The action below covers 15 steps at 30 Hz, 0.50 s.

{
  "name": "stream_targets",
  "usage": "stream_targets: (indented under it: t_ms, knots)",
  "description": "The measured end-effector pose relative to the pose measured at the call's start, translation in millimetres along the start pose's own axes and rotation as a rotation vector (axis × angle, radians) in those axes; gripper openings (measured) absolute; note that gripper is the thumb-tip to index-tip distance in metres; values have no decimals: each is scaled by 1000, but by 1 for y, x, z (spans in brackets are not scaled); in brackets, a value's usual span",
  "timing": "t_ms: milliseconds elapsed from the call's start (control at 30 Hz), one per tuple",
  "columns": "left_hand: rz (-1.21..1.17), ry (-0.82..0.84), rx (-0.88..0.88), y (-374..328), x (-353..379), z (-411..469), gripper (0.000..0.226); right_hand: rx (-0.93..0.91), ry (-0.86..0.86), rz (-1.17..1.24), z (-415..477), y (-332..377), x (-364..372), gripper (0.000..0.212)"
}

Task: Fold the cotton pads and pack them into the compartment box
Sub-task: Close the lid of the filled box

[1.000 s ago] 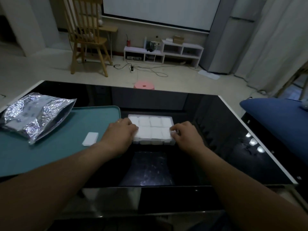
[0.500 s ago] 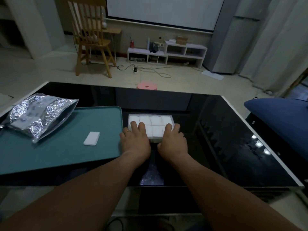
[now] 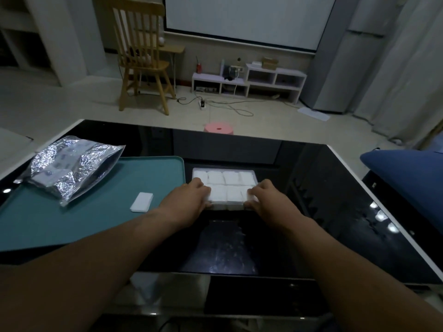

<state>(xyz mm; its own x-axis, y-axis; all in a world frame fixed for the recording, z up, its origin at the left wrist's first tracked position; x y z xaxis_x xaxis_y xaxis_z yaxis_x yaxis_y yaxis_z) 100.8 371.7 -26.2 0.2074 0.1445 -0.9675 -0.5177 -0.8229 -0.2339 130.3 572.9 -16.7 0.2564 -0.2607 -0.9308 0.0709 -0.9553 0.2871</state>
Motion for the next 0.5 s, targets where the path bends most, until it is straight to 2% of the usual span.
stream_targets:
  t_ms: [200, 500]
  knots:
    - [-18, 14, -35, 30, -16, 42, 33, -7, -43, 11, 43, 4, -11, 43]
    - [5, 70, -115, 108, -45, 170, 31, 31, -57, 46, 188, -3, -46, 37]
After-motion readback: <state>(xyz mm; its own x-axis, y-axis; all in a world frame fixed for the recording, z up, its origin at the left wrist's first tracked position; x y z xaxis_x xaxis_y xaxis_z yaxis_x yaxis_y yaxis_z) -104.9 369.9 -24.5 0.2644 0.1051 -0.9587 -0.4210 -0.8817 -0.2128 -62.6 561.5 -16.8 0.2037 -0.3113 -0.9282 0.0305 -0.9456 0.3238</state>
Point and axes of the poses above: each hand's wrist, its own z-axis towards the middle knuckle, its own x-axis out of the palm, y = z × x, the point moved 10 cm from there along z, towards the middle knuckle, and after that the axes turned 12 degrees about y, right-handed, at the moved point
